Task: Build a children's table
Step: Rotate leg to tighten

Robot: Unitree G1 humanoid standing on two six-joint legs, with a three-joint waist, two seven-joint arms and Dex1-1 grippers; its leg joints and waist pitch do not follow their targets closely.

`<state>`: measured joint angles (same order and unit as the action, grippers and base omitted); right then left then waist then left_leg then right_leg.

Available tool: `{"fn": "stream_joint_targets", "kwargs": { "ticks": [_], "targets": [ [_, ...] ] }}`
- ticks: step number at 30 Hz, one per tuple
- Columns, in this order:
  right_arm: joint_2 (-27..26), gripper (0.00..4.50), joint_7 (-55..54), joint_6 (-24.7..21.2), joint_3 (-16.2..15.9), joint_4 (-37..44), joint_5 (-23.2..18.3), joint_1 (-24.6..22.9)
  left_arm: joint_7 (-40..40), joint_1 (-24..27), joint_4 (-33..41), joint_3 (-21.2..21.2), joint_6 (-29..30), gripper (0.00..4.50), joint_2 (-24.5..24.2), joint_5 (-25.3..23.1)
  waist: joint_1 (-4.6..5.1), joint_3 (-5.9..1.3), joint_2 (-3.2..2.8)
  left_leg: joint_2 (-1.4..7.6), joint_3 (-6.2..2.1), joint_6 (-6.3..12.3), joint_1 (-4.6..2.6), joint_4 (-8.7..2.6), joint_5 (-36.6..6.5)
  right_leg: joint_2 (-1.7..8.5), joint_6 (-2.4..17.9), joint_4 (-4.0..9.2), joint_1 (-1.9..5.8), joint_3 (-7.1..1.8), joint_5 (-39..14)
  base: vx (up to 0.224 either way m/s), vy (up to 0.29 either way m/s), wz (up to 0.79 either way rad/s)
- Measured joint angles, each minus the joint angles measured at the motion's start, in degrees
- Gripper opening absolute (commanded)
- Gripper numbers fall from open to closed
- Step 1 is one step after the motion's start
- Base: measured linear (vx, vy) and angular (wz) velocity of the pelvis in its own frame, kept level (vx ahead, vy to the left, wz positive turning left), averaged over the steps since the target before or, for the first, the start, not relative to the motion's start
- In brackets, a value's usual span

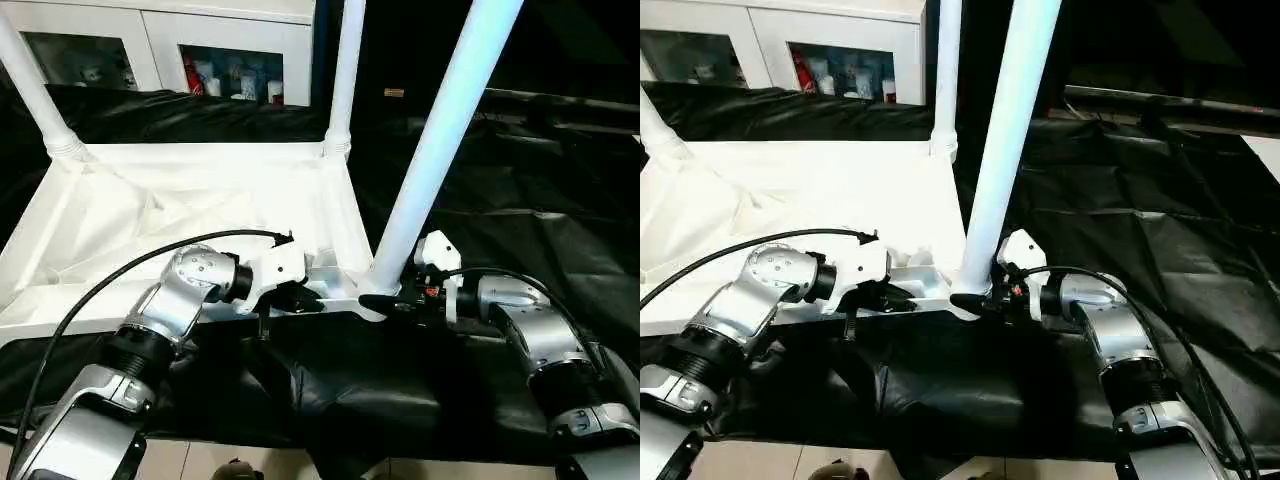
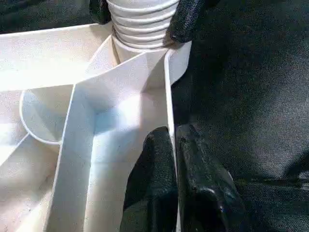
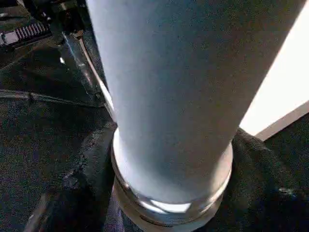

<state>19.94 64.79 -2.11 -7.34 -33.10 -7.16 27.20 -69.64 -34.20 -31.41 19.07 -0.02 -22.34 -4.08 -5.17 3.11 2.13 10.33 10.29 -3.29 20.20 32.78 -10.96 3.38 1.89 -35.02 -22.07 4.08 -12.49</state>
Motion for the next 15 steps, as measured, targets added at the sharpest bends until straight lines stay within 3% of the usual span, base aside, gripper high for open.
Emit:
{"fn": "stream_joint_targets", "kwargs": {
  "ticks": [9,12,15],
  "targets": [
    [-0.68,2.75,-1.65,-1.64,0.35,1.52,-0.31,-1.14,0.65,0.09,-0.03,0.02,0.06,0.0,-0.07,-0.4,0.02,-0.02,0.07,0.0,0.0,0.0,-0.04,0.04,0.01,0.0,0.0,-0.1,0.01,-0.01,0.0,0.0,0.0,0.0],
    [-4.54,2.75,-12.59,-3.3,2.67,-0.98,0.84,-0.31,8.2,-2.52,-4.43,0.14,1.68,0.0,2.87,-3.09,0.09,-0.09,0.19,0.0,-0.01,-0.29,-0.26,0.08,0.05,0.01,0.08,-0.22,0.2,-0.03,0.09,0.0,0.0,0.0],
    [-11.48,2.75,-29.32,-4.65,7.51,-7.21,0.68,3.56,16.29,-6.4,-9.5,-0.17,5.71,0.0,6.8,-5.06,0.68,-0.14,0.27,0.0,-0.03,-0.46,-0.38,0.16,0.25,0.01,-0.05,-0.12,0.23,-0.07,0.25,-0.04,0.001,-0.03]
  ]
}}
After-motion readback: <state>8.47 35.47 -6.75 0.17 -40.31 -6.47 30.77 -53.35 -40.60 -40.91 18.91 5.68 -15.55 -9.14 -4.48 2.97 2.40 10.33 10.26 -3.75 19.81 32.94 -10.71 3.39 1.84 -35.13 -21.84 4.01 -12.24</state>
